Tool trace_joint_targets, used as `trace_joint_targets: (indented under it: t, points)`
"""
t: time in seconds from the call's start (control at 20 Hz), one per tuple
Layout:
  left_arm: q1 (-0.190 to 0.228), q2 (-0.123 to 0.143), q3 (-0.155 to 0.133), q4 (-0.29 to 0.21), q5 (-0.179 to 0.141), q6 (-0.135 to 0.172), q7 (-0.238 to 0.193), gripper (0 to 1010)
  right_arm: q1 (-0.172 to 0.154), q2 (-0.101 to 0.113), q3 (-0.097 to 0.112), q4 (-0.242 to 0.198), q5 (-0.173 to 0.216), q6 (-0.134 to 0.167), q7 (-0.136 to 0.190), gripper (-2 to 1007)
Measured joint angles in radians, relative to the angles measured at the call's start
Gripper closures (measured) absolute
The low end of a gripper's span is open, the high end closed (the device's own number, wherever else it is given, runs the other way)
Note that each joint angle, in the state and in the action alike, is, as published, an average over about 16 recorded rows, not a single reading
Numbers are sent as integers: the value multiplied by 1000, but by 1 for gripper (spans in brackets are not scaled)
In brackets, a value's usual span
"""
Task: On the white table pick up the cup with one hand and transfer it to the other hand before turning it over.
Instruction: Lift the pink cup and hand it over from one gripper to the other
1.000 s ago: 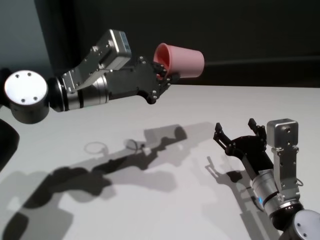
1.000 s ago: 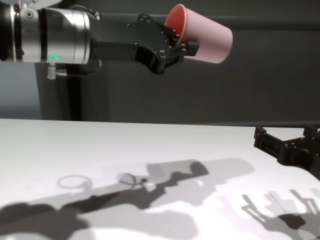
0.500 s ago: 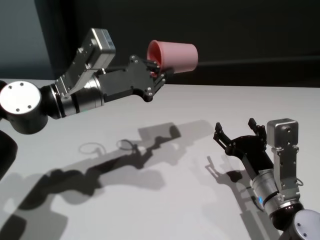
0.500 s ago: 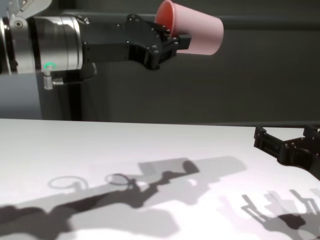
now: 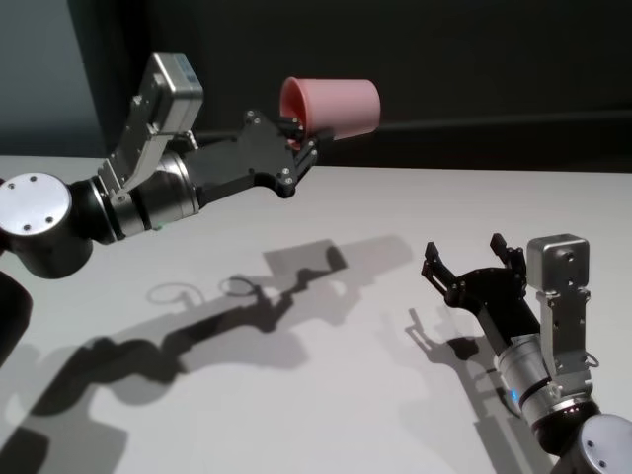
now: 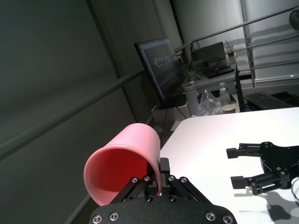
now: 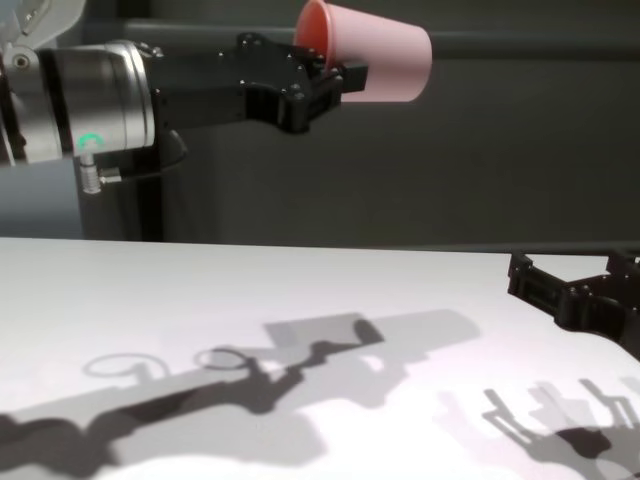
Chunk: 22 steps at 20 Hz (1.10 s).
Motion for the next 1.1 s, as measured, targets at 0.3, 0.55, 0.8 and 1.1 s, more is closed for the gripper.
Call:
trace_joint_targets:
  t: [0.3,0.55,0.8,1.1]
  points:
    - [6,-2,-11,10,-59,4,-34,960,0,0,0,0,0,0,0,3]
    - [2,2,-3,17,-90,7,-63,960,0,0,0,0,0,0,0,3]
    - [-5,6,14,19,-97,11,-75,960,0,0,0,0,0,0,0,3]
    - [-11,10,34,18,-86,13,-77,960,0,0,0,0,0,0,0,3]
